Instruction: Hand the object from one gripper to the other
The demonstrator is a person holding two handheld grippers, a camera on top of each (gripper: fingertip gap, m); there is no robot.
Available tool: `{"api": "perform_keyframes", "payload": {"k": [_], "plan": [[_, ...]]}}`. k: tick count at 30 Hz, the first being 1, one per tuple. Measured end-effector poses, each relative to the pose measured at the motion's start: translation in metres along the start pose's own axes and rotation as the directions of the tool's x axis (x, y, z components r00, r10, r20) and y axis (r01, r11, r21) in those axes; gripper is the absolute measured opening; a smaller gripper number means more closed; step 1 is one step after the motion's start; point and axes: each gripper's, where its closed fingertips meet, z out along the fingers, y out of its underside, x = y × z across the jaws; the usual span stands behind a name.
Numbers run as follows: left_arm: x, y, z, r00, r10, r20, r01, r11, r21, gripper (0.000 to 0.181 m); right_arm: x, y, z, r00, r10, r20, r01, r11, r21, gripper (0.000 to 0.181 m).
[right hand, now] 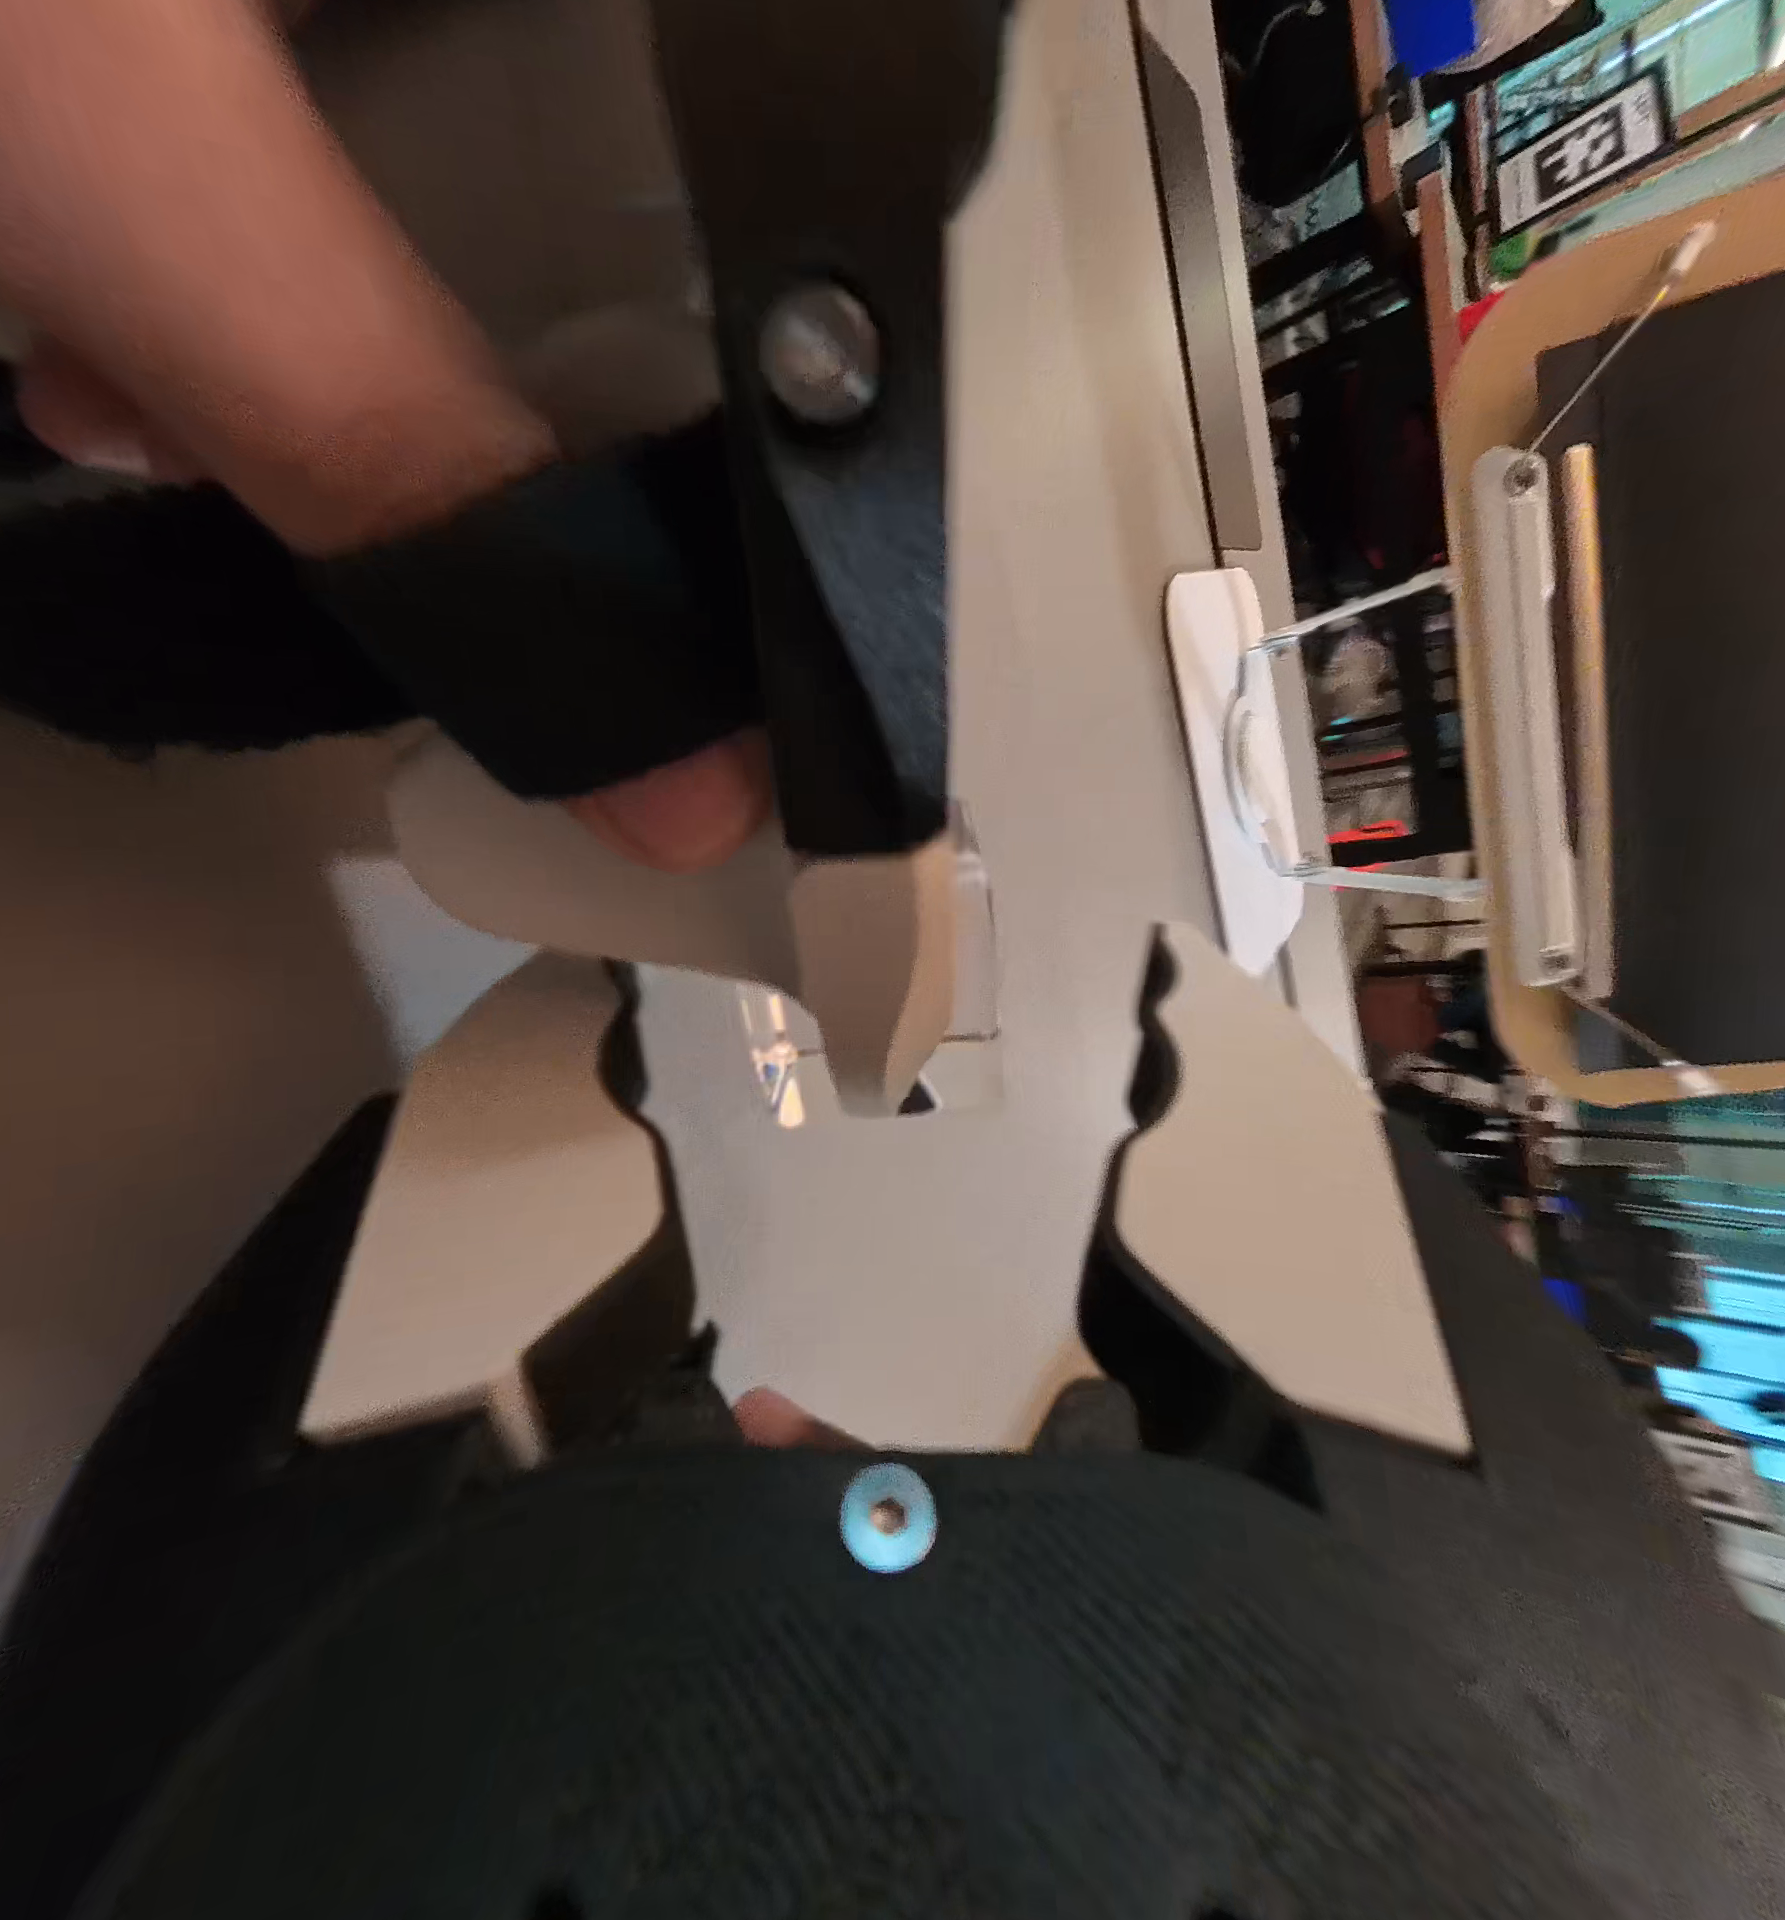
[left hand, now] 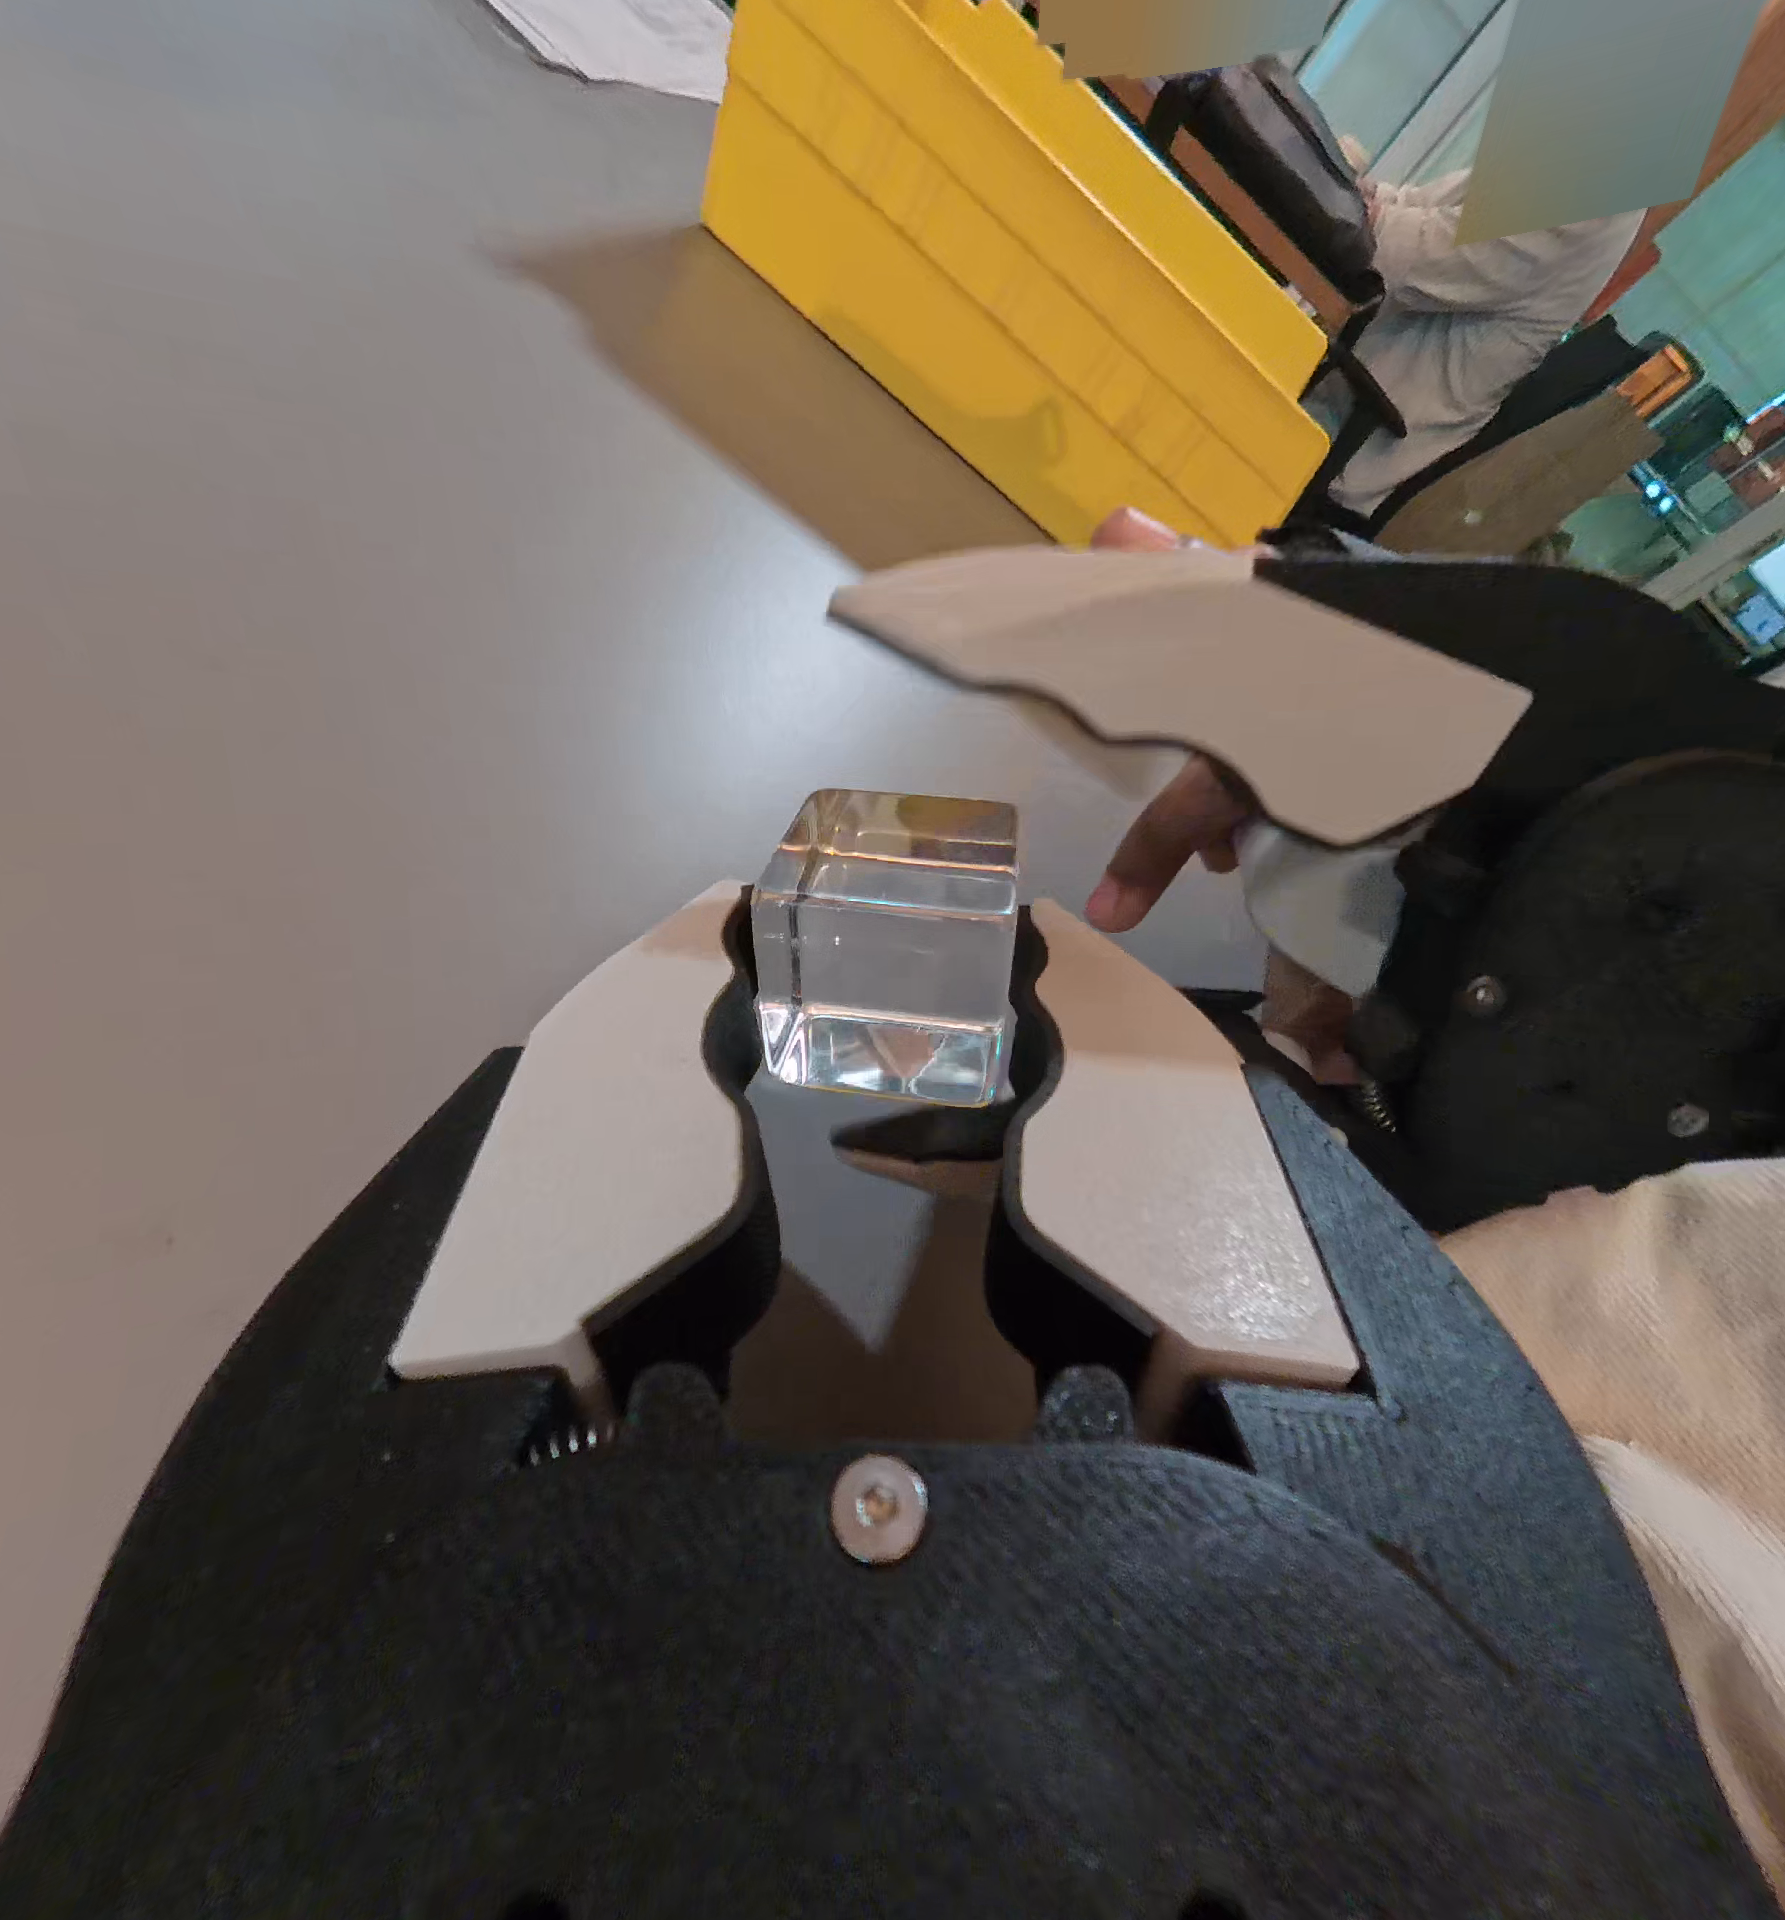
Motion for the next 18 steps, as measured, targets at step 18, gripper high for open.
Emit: {"api": "perform_keyframes", "payload": {"k": [18], "plan": [[-0.011, -0.054, -0.051, 0.955, 0.294, 0.049, -0.293, 0.898, 0.328, 0.046, 0.069, 0.013, -0.013, -0.073, 0.522, 0.850, -0.997, -0.067, -0.044, 0.096]]}}
